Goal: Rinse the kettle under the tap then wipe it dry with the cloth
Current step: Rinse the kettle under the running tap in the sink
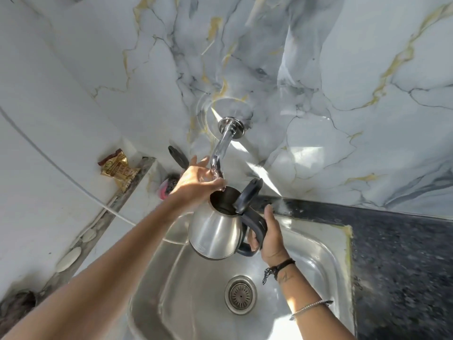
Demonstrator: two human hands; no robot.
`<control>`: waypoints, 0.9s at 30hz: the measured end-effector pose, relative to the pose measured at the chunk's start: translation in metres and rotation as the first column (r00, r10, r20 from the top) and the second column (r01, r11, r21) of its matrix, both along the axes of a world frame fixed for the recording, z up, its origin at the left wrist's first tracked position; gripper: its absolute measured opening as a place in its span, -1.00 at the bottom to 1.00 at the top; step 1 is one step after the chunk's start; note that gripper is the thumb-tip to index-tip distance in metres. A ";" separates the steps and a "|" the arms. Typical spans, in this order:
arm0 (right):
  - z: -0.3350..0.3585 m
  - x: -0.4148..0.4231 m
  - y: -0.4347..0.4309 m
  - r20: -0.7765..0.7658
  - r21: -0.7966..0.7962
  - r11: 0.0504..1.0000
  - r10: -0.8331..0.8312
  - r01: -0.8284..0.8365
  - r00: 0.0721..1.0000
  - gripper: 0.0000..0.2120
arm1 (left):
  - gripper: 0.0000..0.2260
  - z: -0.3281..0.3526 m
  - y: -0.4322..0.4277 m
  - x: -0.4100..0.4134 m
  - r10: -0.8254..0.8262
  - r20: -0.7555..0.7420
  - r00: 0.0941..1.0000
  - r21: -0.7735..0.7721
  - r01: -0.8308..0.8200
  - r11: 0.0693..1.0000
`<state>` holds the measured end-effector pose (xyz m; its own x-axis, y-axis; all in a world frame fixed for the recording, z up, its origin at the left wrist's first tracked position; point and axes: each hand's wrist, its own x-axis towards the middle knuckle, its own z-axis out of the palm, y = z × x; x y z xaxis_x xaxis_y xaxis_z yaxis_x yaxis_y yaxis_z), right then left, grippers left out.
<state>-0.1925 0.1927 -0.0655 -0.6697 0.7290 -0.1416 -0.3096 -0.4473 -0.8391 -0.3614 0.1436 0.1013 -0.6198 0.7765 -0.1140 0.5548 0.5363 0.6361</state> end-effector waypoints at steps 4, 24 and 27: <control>0.006 -0.007 0.001 0.005 0.011 1.000 0.006 -0.006 1.000 -0.45 | -0.42 0.023 -0.007 -0.023 -0.211 0.217 0.953 -0.139 0.244 0.960; 0.012 0.012 0.011 0.001 0.017 1.000 -0.025 0.025 1.000 -0.53 | -0.34 0.021 -0.051 -0.046 0.031 -0.954 0.297 0.120 0.285 0.951; 0.016 0.013 0.011 0.002 0.018 0.999 -0.044 0.044 0.999 -0.49 | -0.34 0.016 -0.054 -0.042 0.019 -0.952 0.305 0.104 0.263 0.959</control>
